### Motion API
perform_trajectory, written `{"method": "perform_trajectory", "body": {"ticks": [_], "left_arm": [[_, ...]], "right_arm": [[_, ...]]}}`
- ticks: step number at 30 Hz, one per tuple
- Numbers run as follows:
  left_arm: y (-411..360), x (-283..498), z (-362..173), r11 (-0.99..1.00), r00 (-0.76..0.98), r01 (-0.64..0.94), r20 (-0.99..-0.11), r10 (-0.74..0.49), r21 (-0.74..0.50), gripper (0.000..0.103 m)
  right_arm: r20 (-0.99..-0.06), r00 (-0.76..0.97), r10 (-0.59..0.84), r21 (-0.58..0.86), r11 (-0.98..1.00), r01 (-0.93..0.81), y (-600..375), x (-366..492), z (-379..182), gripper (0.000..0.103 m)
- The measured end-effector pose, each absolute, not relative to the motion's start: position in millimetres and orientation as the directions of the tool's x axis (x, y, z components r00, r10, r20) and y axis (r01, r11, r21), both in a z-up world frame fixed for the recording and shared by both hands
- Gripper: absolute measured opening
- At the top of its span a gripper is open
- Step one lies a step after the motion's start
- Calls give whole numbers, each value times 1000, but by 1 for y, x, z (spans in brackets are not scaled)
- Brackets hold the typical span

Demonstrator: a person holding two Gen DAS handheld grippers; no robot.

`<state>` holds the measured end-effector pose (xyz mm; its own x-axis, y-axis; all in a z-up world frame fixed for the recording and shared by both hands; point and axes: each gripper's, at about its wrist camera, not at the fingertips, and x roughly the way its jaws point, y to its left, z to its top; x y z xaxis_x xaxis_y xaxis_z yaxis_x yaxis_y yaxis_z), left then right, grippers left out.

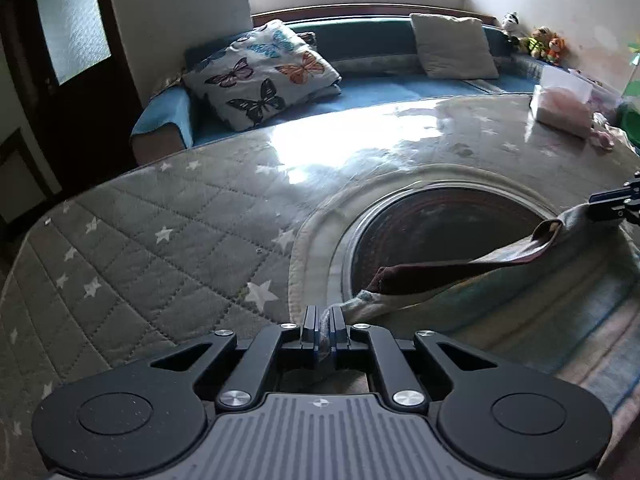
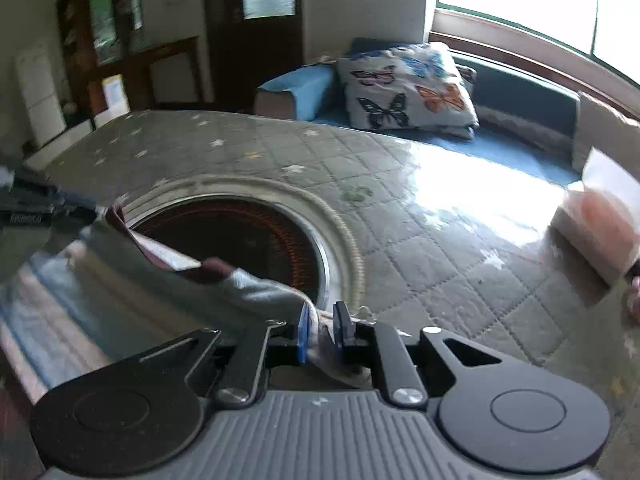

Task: Fold clothes
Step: 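Grasp the collar edge with both grippers and lift it up, then fold the lifted collar edge over onto the hem with both grippers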

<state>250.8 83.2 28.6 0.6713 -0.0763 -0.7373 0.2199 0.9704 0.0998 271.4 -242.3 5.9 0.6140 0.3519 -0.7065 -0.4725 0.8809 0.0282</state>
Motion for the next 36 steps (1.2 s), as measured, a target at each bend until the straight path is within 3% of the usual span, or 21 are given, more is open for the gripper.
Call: {"method": "perform_trajectory", "body": {"ticks": [3,6,11,21,24,30,33,36], "left_arm": [[91,253,32,980,686,171,-726,-49,96,14],[97,248,45,987,713,131,-700,-30,92,34],[94,235,58,988,737,140,-673,-59,67,33],[90,251,24,987,666,153,-743,-64,52,30],[100,253,16,992,655,119,-754,-51,37,30],[109,226,26,995,685,97,-727,-45,31,32],[114,203,31,997,687,78,-726,-37,24,41],[119,176,36,998,686,69,-726,-44,5,44]], "right_arm": [[-680,649,342,53,905,-422,-251,273,10,23],[-650,686,326,29,913,-406,-258,268,22,22],[-639,668,382,70,893,-444,-252,257,31,22],[-700,620,355,102,909,-405,-238,271,-11,22],[-700,629,338,110,922,-372,-249,276,-18,11],[-704,635,317,106,932,-348,-268,260,-7,22],[-713,624,321,106,928,-357,-278,247,0,26],[-721,606,336,123,923,-365,-286,225,6,29]]}}
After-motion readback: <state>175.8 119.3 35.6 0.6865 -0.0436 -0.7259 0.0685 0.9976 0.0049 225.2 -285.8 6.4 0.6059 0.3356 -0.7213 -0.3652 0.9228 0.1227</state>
